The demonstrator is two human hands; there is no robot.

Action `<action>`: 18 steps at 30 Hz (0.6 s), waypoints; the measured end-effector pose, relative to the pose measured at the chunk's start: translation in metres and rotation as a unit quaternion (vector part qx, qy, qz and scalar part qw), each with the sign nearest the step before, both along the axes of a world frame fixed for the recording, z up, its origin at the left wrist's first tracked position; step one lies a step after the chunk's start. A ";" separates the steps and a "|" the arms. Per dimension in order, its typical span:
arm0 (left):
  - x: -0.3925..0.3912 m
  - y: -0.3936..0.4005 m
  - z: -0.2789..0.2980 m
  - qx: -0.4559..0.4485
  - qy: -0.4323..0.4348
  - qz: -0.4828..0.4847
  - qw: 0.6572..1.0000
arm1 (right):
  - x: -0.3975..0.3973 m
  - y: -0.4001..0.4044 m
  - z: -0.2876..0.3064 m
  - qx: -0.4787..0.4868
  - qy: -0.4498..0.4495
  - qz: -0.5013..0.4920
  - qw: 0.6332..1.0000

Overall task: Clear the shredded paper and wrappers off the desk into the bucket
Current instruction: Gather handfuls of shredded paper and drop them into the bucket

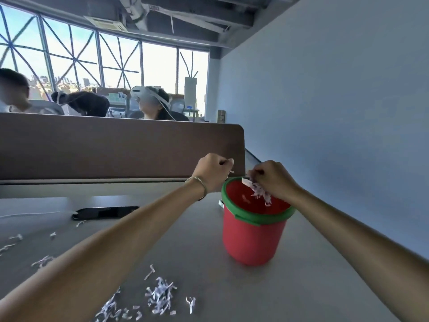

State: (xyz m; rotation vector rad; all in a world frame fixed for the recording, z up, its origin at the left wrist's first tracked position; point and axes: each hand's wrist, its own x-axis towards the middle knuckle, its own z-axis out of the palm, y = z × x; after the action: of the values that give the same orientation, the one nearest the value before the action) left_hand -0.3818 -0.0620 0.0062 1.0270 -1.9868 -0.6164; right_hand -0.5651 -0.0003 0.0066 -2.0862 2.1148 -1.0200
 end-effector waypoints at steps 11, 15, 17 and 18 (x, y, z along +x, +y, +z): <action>-0.051 -0.003 0.000 0.016 -0.016 -0.026 0.999 | -0.025 0.021 0.010 0.058 0.018 0.026 0.998; -0.063 -0.002 -0.004 0.018 -0.053 -0.039 0.998 | -0.031 0.030 0.010 0.050 -0.015 0.035 0.998; -0.066 -0.002 -0.006 0.011 -0.072 -0.045 0.996 | -0.032 0.035 0.011 0.043 -0.023 0.036 0.998; -0.068 -0.003 -0.007 0.006 -0.083 -0.047 0.995 | -0.032 0.036 0.012 0.039 -0.030 0.036 0.998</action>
State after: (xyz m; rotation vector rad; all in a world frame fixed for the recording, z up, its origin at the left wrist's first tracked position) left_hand -0.4493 -0.0646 -0.0009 1.0243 -2.1907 -0.6106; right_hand -0.5972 0.0360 0.0184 -2.0522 2.0024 -0.9622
